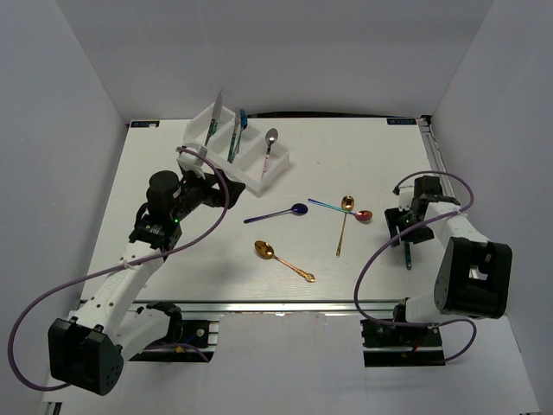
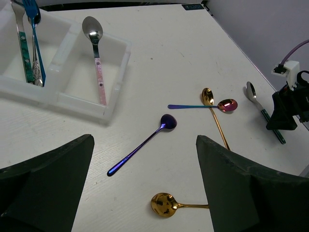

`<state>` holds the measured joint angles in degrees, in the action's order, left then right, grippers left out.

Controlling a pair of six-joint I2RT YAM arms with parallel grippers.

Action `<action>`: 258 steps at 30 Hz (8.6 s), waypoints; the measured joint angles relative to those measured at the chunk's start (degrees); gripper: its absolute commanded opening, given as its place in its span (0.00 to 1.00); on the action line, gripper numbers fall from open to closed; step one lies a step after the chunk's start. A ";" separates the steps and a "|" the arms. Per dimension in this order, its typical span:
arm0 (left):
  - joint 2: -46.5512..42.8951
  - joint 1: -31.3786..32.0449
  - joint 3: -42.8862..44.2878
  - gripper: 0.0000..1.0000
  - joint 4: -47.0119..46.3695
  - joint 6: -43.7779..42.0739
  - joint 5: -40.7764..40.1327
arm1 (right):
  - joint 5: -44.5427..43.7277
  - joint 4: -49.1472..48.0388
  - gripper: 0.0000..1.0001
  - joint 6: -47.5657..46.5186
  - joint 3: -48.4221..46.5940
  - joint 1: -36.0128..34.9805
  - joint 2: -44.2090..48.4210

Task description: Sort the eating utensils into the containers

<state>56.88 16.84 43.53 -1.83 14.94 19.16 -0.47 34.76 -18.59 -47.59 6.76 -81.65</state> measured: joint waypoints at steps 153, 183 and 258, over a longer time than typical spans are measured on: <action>69.35 2.19 65.11 0.70 15.58 -5.86 -6.58 | 51.41 -23.65 0.89 -2.86 -3.23 -7.52 8.74; -9.64 -1.29 -3.34 0.74 13.07 1.16 -11.02 | 11.91 -6.82 0.89 -4.09 -23.41 -58.69 -21.73; -15.50 -0.81 -19.10 0.63 -0.33 31.43 -0.07 | 25.16 -33.66 0.00 34.25 -72.41 -37.97 -49.90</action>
<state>41.39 16.03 24.43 -2.15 46.37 19.09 24.69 1.10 15.66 -120.01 -31.20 -131.55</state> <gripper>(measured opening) 0.629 0.012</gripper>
